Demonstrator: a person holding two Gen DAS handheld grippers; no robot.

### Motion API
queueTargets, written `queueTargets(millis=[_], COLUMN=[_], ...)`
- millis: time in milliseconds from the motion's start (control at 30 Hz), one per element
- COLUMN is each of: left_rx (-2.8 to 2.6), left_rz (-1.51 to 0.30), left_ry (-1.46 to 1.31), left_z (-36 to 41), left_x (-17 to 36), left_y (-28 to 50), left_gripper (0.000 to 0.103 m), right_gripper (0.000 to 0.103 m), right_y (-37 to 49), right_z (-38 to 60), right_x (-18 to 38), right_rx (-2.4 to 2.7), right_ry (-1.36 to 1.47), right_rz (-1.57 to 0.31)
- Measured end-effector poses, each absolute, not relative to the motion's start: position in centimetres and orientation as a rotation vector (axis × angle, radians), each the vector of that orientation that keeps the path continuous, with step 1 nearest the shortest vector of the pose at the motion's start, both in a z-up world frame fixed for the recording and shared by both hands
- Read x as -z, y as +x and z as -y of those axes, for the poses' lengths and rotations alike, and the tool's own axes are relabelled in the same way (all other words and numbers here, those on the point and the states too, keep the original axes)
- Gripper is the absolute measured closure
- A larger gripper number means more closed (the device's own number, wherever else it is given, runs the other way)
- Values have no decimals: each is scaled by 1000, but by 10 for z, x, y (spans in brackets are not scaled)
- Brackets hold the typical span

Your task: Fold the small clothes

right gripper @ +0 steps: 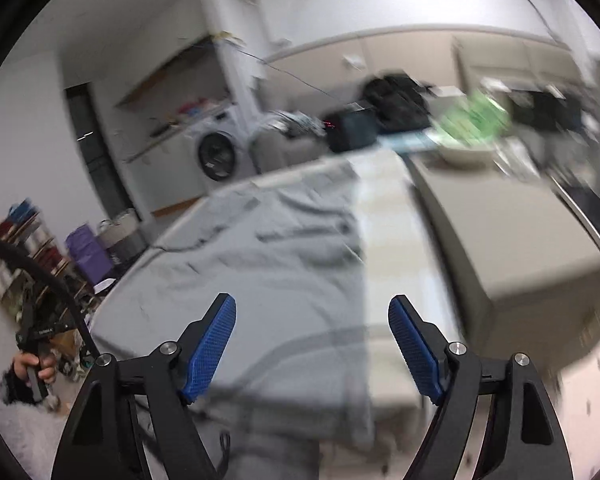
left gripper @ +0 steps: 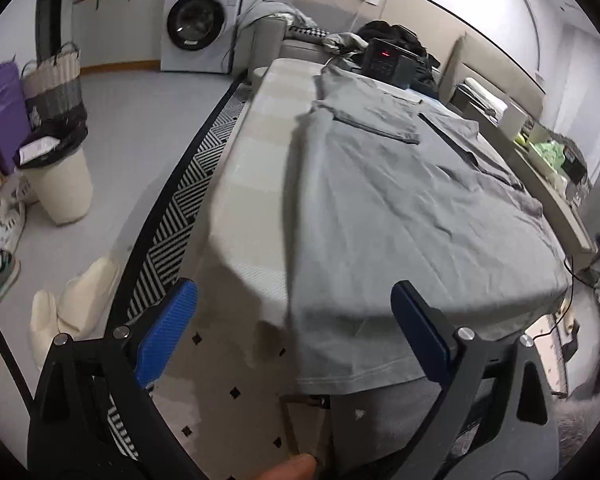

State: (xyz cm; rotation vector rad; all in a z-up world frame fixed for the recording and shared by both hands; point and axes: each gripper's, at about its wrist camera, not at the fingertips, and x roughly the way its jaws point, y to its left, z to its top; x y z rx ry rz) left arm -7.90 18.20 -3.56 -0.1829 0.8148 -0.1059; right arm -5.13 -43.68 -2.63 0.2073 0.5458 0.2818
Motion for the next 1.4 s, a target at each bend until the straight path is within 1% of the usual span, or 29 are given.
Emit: queueTargets(millis=[67,100,167,200,233,267,333,467,633,700,833,933,967,1033,1200,1267,1400], left_rx=[113,115,119,117,117,121,124,134,153,160,165,174,181,195,209,212,217], left_rz=[-804,-804,-797,-795,-793,-793,-794,-813,-832,-839,-858,-860,-859,-859,-865,-877,-884], left_ry=[-169,-166,-163,-161,-160,-161,-161,-169,-185,-187,-182,-178,-176,-175,-162,-159,-158], left_z=[-176,-173,-171,-170,-169,-168,-167,-165,-161,-160,-156,-154,-153,-154,-153,-154,-156], left_x=[33,32,29,27,27,27,27,35,45,48,56,59,60,61,67,71,76], left_y=[-76,-75,-72,-70,-70,-69,-68,-66,-64,-62,-60,-60,-59,-59,-58,-57,-56], left_gripper=[7,7,7,7,7,7,7,7,7,7,7,7,7,7,9,12,12], right_gripper=[41,45,59,62,66,68,76,77,77,77,77,72,66,57,57,57,57], right_y=[-22,-9,13,21,26,29,27,4,-53,-67,-78,-72,-71,-64,-48,-42,-41], right_z=[417,407,389,382,377,373,368,371,398,409,430,445,449,456,465,467,460], right_x=[38,44,61,69,75,80,91,107,110,125,142,146,148,151,159,164,161], right_rx=[-333,-349,-380,-386,-388,-389,-380,-300,-158,-93,-144,-166,-173,-178,-255,-286,-308], right_ry=[178,162,135,122,107,92,54,-20,-24,-1,173,267,279,286,341,375,351], right_rz=[-600,-626,-694,-719,-738,-755,-789,-855,-893,-973,-950,-897,-889,-877,-873,-889,-896])
